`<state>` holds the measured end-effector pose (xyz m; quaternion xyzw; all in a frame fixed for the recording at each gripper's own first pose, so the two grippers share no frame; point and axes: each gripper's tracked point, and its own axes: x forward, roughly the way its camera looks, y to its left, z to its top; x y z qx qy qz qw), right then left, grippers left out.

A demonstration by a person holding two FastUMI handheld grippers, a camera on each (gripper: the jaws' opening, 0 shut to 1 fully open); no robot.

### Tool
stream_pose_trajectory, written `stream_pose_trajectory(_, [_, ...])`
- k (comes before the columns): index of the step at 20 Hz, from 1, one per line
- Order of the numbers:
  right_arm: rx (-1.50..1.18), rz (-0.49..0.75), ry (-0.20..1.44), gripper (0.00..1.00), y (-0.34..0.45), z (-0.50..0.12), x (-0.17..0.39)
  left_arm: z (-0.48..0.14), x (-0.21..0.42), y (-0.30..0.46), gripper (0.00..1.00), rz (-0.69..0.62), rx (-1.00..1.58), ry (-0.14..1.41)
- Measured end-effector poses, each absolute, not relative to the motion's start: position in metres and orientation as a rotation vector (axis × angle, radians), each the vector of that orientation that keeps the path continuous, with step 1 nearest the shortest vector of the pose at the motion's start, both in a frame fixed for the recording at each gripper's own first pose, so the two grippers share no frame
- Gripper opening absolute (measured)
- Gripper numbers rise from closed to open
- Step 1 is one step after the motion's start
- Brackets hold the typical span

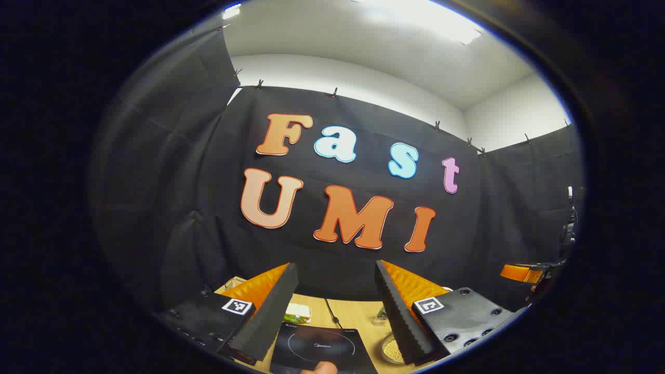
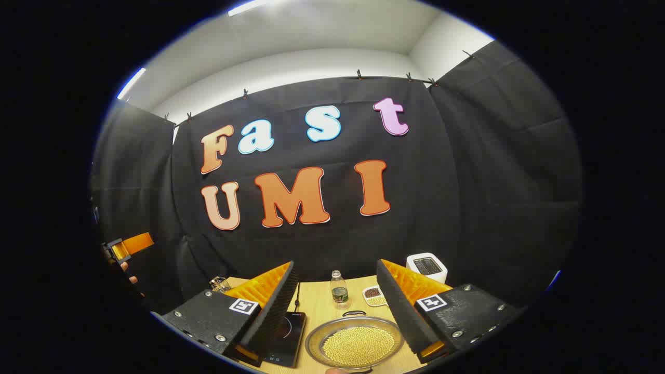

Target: First push the handle of the pot to place it horizontally, then grasp the pot with both hands and set it on the induction cooktop.

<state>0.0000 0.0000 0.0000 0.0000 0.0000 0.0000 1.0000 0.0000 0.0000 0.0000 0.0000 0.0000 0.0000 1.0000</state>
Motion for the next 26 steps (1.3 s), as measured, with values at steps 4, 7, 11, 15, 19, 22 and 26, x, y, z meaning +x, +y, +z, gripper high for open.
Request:
stream_pose_trajectory(4, [0.010, 0.011, 0.005, 0.95, -0.001, -0.001, -0.001, 0.001, 0.001, -0.004, 0.97, 0.012, 0.007, -0.002])
stream_pose_trajectory(7, [0.010, 0.040, 0.009, 0.95, 0.000, -0.003, 0.001, 0.003, 0.004, -0.010, 0.98, 0.026, -0.001, -0.006])
stream_pose_trajectory(11, [0.029, 0.076, 0.000, 0.95, 0.005, 0.001, 0.001, 0.005, 0.003, -0.020, 0.98, 0.021, 0.050, 0.005])
stream_pose_trajectory(15, [0.021, 0.070, 0.021, 0.95, 0.004, -0.006, 0.003, 0.023, 0.000, -0.023, 0.98, 0.031, 0.075, -0.050])
stream_pose_trajectory(19, [0.035, 0.063, 0.027, 0.95, 0.006, -0.004, 0.000, 0.009, -0.006, -0.033, 0.97, -0.015, 0.040, -0.023])
stream_pose_trajectory(22, [0.036, 0.055, 0.006, 0.94, 0.003, 0.005, -0.004, 0.011, -0.008, -0.018, 0.98, 0.005, 0.046, -0.019])
stream_pose_trajectory(26, [0.055, 0.063, 0.008, 0.84, 0.008, 0.006, -0.010, 0.014, -0.014, -0.003, 0.98, 0.034, 0.075, -0.027])
